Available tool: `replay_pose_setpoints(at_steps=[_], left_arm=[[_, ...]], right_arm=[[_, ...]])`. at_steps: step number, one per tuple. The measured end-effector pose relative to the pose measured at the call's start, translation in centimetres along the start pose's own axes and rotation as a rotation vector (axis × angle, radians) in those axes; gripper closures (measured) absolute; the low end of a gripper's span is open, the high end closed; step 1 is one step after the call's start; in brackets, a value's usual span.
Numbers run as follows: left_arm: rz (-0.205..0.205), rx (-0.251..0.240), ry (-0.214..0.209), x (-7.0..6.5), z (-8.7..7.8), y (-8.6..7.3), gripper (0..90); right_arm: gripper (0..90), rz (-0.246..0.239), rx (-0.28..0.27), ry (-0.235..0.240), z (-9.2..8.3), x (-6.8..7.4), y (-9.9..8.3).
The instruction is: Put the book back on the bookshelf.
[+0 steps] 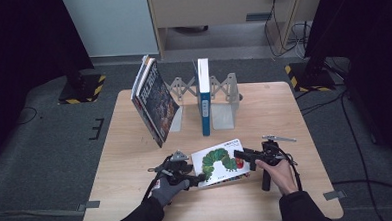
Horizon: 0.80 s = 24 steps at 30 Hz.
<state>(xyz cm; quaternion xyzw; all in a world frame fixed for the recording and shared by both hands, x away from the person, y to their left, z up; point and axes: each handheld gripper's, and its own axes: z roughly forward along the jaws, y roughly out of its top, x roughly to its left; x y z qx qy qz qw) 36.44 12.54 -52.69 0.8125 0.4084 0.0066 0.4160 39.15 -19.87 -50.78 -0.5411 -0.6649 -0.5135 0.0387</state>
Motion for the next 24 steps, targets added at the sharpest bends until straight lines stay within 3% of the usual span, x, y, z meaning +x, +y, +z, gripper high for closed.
replay_pose_setpoints(at_steps=[2,4,12,16,24], left_arm=[[-0.001,0.001,-0.001,0.0,0.0,0.0,26.4],[-0.004,-0.003,-0.001,0.0,0.0,0.0,26.4],[-0.003,-0.004,0.002,0.0,0.0,0.0,26.9],[-0.002,-0.005,0.009,-0.1,0.1,-0.1,26.3],[0.036,-0.018,0.028,-0.5,0.3,-0.4,23.1]], right_arm=[[42.5,0.008,0.022,0.025,0.3,0.1,-0.3],[42.4,-0.023,0.051,0.017,0.7,0.4,-0.4],[48.5,-0.035,0.102,0.021,1.4,0.3,-0.5],[54.4,-0.057,0.157,0.029,2.2,0.6,-0.7],[57.1,-0.08,0.171,0.005,2.2,0.6,-0.6]])
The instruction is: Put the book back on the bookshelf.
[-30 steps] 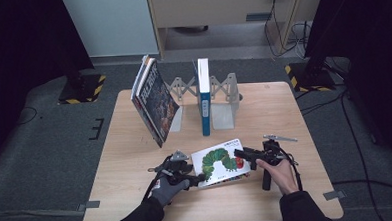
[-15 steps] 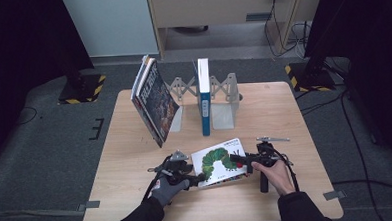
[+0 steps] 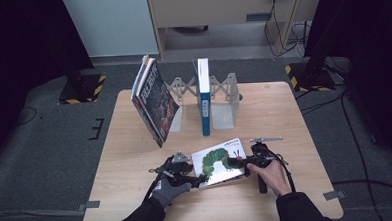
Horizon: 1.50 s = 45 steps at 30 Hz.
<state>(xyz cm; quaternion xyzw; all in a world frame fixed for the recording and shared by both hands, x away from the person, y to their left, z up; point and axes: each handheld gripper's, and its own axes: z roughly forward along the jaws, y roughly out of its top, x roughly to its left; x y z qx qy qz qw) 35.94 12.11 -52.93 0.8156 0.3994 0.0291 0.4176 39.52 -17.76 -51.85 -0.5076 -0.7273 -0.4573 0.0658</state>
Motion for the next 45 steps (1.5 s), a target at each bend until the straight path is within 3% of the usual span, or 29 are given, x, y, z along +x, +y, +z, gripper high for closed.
replay_pose_setpoints(at_steps=[6,10,13,16,23,33,40,45], left_arm=[[0.046,-0.052,-0.015,0.0,0.4,-0.6,14.9],[0.049,-0.049,-0.015,-0.2,0.5,-0.6,10.4],[0.038,-0.049,-0.018,-0.1,0.5,-0.5,10.5],[-0.004,-0.051,-0.024,0.1,0.3,-0.5,12.7],[-0.043,-0.056,-0.019,0.5,-0.3,-0.3,16.3],[-0.031,-0.054,-0.022,0.4,-0.3,-0.2,16.2],[-0.055,-0.081,-0.038,0.5,-0.6,0.0,16.1],[-0.06,-0.09,-0.049,0.6,-0.7,0.0,15.7]], right_arm=[[57.4,-0.006,0.003,-0.008,0.0,0.1,0.0],[58.8,-0.011,-0.001,-0.003,0.0,0.1,0.0],[61.4,-0.015,-0.009,0.009,-0.2,0.1,0.0],[65.4,-0.026,-0.021,0.028,-0.5,0.4,0.3],[77.0,-0.002,-0.078,0.121,-1.2,0.7,0.7],[80.4,0.021,-0.089,0.151,-1.6,0.9,0.9],[81.6,0.022,-0.096,0.162,-2.0,0.9,1.0],[83.5,0.039,-0.108,0.195,-2.2,1.0,1.1]])
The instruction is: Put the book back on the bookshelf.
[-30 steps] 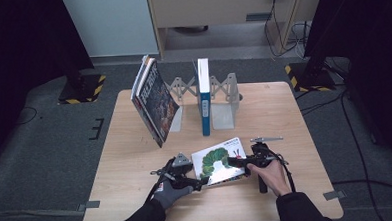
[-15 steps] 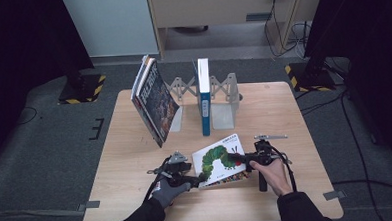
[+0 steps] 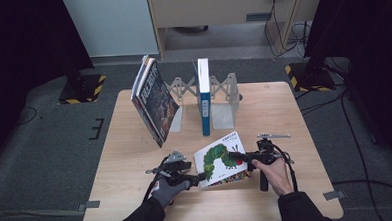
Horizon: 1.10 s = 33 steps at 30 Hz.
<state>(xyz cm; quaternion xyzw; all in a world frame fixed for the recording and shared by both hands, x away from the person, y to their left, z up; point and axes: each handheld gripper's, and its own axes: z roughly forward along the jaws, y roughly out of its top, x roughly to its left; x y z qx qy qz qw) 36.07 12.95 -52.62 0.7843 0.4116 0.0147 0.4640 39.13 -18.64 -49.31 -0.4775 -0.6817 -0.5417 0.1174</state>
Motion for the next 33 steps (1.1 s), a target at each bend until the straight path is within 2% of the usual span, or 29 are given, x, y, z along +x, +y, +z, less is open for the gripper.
replay_pose_setpoints(at_steps=[2,8,13,15,17,20,22,24,25,26,27,30,33], left_arm=[[-0.003,-0.008,-0.01,0.0,0.0,0.0,15.5],[0.0,-0.004,-0.018,-0.1,0.1,0.0,14.4],[0.003,-0.003,-0.016,0.0,0.8,0.0,12.0],[-0.01,0.002,-0.023,0.2,1.2,-0.1,11.1],[-0.029,-0.003,-0.048,0.4,1.5,0.0,7.9],[-0.021,-0.03,-0.077,0.4,1.6,0.3,9.3],[-0.039,-0.018,-0.099,0.3,1.9,0.2,8.1],[-0.023,-0.003,-0.117,-0.2,2.6,0.0,7.4],[-0.002,0.003,-0.11,-0.4,2.7,0.0,1.8],[0.009,0.01,-0.1,-0.6,2.8,0.0,1.5],[0.007,0.009,-0.101,-0.6,2.8,0.0,1.9],[-0.01,0.005,-0.102,-0.4,2.7,0.1,4.8],[-0.033,0.004,-0.1,-0.1,2.5,0.2,11.0]], right_arm=[[85.1,0.018,-0.001,0.022,-0.2,0.0,0.1],[89.1,0.02,-0.023,0.086,-1.0,0.3,0.4],[89.2,0.007,-0.029,0.098,-1.2,0.4,0.5],[89.3,0.007,-0.029,0.103,-1.2,0.3,0.5],[89.3,0.004,-0.027,0.1,-1.2,0.3,0.5],[89.3,0.002,-0.028,0.104,-1.2,0.2,0.5],[89.2,0.005,-0.026,0.101,-1.2,0.2,0.5],[89.2,0.011,-0.023,0.094,-1.2,0.1,0.4],[89.2,0.012,-0.021,0.09,-1.2,0.0,0.4],[89.2,0.012,-0.022,0.091,-1.2,0.0,0.4],[89.0,-0.004,-0.022,0.078,-1.3,-0.1,0.4],[88.6,-0.005,-0.022,0.069,-1.3,-0.2,0.3],[86.7,-0.016,-0.015,0.032,-1.3,-0.4,0.2]])
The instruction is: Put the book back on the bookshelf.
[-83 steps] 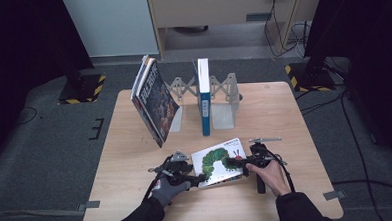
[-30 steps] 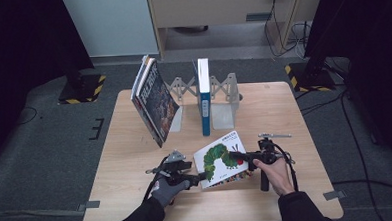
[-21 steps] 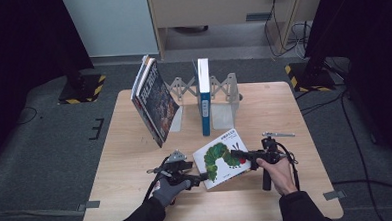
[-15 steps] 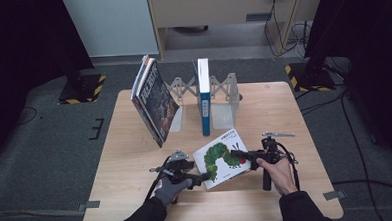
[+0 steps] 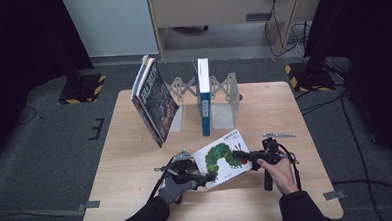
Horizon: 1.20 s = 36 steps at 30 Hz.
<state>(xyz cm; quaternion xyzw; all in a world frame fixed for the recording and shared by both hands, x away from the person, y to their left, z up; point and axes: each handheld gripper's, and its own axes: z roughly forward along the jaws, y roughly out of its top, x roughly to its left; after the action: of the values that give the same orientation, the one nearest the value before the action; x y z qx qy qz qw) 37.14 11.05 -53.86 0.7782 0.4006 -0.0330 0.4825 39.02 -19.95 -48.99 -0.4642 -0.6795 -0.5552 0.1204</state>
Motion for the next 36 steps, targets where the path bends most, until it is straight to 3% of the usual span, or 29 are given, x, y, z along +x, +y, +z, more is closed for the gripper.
replay_pose_setpoints(at_steps=[6,7,8,13,19,21,23,26,28,31,33,34,36], left_arm=[[-0.008,0.0,0.02,0.0,-0.2,0.0,18.8],[-0.004,-0.001,0.023,-0.1,-0.2,0.0,21.3],[-0.004,-0.006,0.025,-0.1,-0.2,-0.1,21.7],[-0.005,-0.034,0.021,-0.5,-0.4,0.1,25.7],[-0.007,-0.062,-0.004,-0.7,-0.5,0.5,25.7],[0.011,-0.053,0.015,-0.5,-0.5,0.5,31.5],[0.003,-0.052,0.011,-0.4,-0.6,0.5,33.5],[0.002,-0.055,0.011,-0.3,-0.6,0.5,34.0],[0.007,-0.056,0.022,-0.2,-0.7,0.5,36.0],[0.019,-0.045,0.03,-0.2,-0.7,0.4,39.8],[0.026,-0.042,0.021,-0.5,-0.4,0.3,40.3],[0.036,-0.036,0.02,-0.6,-0.2,0.2,40.2],[0.034,-0.022,0.022,-0.7,0.0,0.2,39.1]], right_arm=[[73.7,-0.067,0.023,-0.126,0.4,-0.2,-0.3],[70.5,-0.099,0.035,-0.171,0.6,-0.2,-0.4],[68.9,-0.112,0.038,-0.187,0.6,-0.2,-0.4],[59.2,-0.147,0.051,-0.212,1.0,-0.3,-0.7],[61.0,-0.122,0.065,-0.131,1.7,0.0,-0.9],[60.7,-0.119,0.068,-0.127,1.7,0.0,-0.9],[59.9,-0.113,0.067,-0.126,1.7,-0.1,-0.9],[51.0,-0.117,0.066,-0.148,1.7,-0.1,-0.9],[43.0,-0.153,0.056,-0.203,1.6,0.0,-0.8],[41.3,-0.188,0.006,-0.273,0.9,-0.1,-0.5],[40.7,-0.175,-0.017,-0.293,0.4,-0.4,-0.3],[40.3,-0.16,-0.007,-0.293,0.4,-0.7,-0.3],[40.9,-0.181,0.035,-0.331,0.5,-1.1,-0.6]])
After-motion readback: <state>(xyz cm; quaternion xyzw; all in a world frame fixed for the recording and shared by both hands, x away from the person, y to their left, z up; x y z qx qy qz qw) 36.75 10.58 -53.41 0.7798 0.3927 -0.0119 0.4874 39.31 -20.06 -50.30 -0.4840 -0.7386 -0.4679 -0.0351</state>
